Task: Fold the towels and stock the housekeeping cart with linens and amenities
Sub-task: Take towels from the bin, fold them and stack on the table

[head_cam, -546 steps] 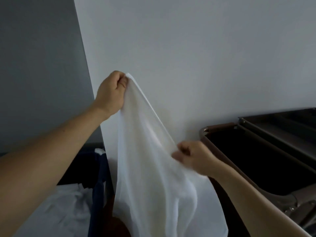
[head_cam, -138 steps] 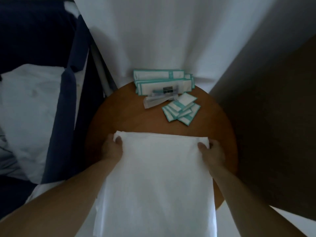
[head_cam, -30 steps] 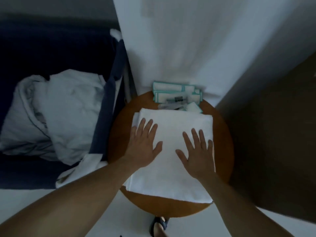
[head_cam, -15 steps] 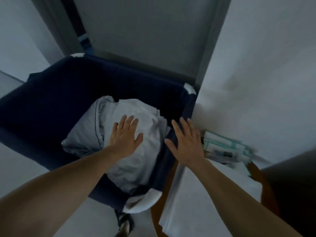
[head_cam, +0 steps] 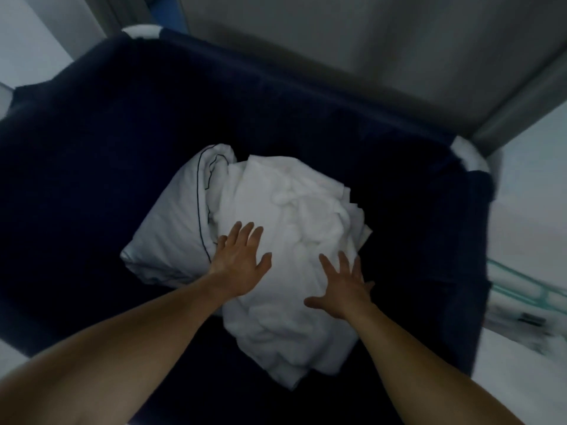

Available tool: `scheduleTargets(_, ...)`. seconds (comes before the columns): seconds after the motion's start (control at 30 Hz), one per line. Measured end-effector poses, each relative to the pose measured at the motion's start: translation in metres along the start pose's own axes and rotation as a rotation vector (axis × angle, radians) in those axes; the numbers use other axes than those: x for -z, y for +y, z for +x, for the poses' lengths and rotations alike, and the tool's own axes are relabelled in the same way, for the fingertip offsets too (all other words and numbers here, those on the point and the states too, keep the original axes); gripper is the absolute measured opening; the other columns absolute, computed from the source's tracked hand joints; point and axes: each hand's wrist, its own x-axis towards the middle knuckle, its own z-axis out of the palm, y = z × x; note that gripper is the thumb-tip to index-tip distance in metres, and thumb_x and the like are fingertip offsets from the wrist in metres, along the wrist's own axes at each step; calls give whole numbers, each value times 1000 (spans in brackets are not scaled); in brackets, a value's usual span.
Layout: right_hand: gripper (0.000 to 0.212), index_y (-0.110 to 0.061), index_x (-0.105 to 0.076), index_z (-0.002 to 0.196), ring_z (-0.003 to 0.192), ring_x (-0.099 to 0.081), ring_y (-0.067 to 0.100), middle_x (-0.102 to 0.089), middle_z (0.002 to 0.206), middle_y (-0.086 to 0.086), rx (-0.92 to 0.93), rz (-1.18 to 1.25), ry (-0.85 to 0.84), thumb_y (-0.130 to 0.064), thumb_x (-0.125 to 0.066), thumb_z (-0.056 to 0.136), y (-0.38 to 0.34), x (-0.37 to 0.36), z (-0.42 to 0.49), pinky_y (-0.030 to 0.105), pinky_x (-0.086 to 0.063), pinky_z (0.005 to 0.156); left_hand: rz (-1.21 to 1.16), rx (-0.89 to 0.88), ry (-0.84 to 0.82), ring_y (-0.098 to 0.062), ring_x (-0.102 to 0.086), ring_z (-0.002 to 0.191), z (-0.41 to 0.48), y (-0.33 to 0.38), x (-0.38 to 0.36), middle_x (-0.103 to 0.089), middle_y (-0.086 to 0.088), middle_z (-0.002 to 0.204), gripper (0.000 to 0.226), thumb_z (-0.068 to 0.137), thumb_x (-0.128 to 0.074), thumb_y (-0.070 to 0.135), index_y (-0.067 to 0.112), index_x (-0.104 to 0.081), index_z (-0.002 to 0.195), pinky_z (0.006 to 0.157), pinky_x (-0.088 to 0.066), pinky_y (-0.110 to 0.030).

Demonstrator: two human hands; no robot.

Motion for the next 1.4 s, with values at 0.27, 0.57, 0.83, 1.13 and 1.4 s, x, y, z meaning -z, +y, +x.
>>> scheduleTargets(0.27, 111, -34, 11, 155, 143, -10, 48, 19, 162, 12, -155, -123, -12, -54, -70, 82, 1, -65, 41, 58, -34, 109, -10, -79, -99, -24, 0, 152, 30, -39, -50, -6, -6, 165, 72, 101, -29, 54, 16, -6, 157, 121, -8, -48)
scheduleTargets(0.57, 40, -18, -46, 130, 112, -50, 28, -48, 130, 7, 3, -89, 171, -33, -54, 93, -16, -22, -5, 31, -42, 84, -125, -205, -209, -19, 0, 151, 23, -18, -15, 1, 0, 165, 98, 89, -48, 68, 24, 8, 156, 122, -9, -46)
scheduleTargets(0.83, 25, -21, -57, 105, 93, -57, 24, -58, 105, -1, 148, 53, 693, -37, -58, 85, -26, 72, -125, 30, -40, 66, -72, -340, -286, -20, 18, 149, -35, 35, 63, 24, 11, 160, 141, 57, -76, 74, 44, 32, 144, 119, -10, -58)
scheduleTargets(1.13, 27, -45, -51, 90, 79, -56, -4, -56, 89, -25, 458, 563, 1017, -28, -69, 79, -35, 179, -307, 9, -38, 67, -600, -319, 94, -14, -41, 132, -121, 133, 172, -40, 1, 144, 140, 39, -82, 66, 19, -16, 153, 101, -34, -13)
scheduleTargets(1.4, 31, -41, -54, 87, 79, -63, -10, -65, 82, -32, 586, 927, 1167, -27, -78, 75, -23, 224, -403, 8, -47, 61, -799, -535, 344, 4, -59, 85, -168, 213, 267, -61, 15, 94, 43, 74, -83, 17, 20, -58, 109, 69, -45, -3)
